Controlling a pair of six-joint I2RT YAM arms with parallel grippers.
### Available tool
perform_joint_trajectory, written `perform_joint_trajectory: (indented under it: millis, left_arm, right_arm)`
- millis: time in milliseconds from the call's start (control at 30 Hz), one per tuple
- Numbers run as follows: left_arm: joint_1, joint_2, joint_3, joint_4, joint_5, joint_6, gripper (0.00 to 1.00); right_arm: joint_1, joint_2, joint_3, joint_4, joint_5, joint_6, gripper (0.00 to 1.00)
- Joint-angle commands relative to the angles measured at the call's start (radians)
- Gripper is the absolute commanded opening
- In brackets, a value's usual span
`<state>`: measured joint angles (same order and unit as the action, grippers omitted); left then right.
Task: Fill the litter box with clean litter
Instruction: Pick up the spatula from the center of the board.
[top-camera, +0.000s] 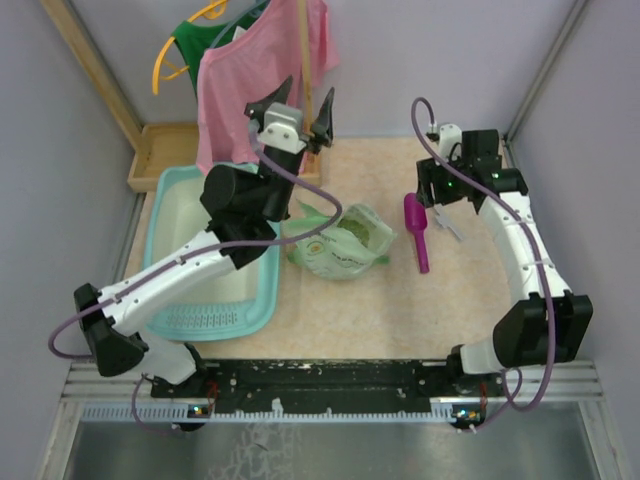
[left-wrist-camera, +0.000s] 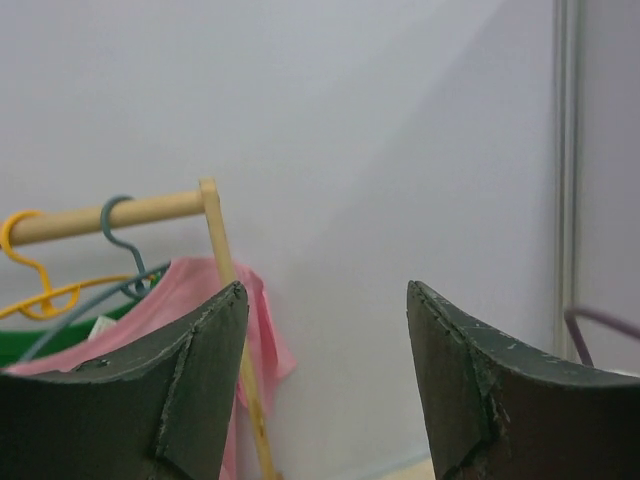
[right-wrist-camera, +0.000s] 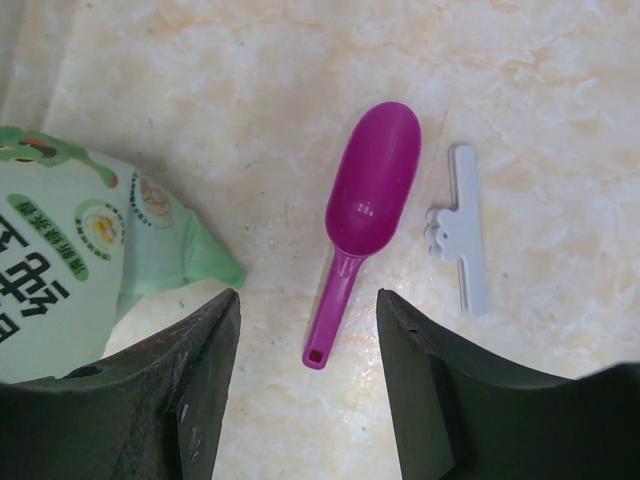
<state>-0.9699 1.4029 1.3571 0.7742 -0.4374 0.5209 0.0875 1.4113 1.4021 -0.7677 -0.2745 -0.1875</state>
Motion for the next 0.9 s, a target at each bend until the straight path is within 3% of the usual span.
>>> perform_joint_trajectory:
  millis: [0, 133, 333, 633, 867]
  left_arm:
    - [-0.003, 0.124, 0.295, -0.341, -0.037, -0.005, 0.71]
    - [0.008, 0.205, 0.539, -0.556, -0.014, -0.085, 0.7]
    - [0.076, 0.308, 0.854, -0.858, 0.035, -0.315, 0.65]
    - [0.142, 0.284, 0.783, -1.08, 0.102, -0.501, 0.66]
    - [0.16, 0.179, 0.576, -1.027, 0.082, -0.548, 0.65]
  right_arm:
    - [-0.05, -0.037, -0.069, 0.075, 0.03, 0.046, 0.58]
    - [-0.067, -0.088, -0.249, 0.174, 0.029, 0.001, 0.59]
    - [-0.069, -0.104, -0.378, 0.261, 0.021, -0.018, 0.59]
    - [-0.077, -0.008, -0.403, 0.318, 0.028, -0.004, 0.56]
    - [-0.077, 0.044, -0.43, 0.33, 0.008, -0.008, 0.54]
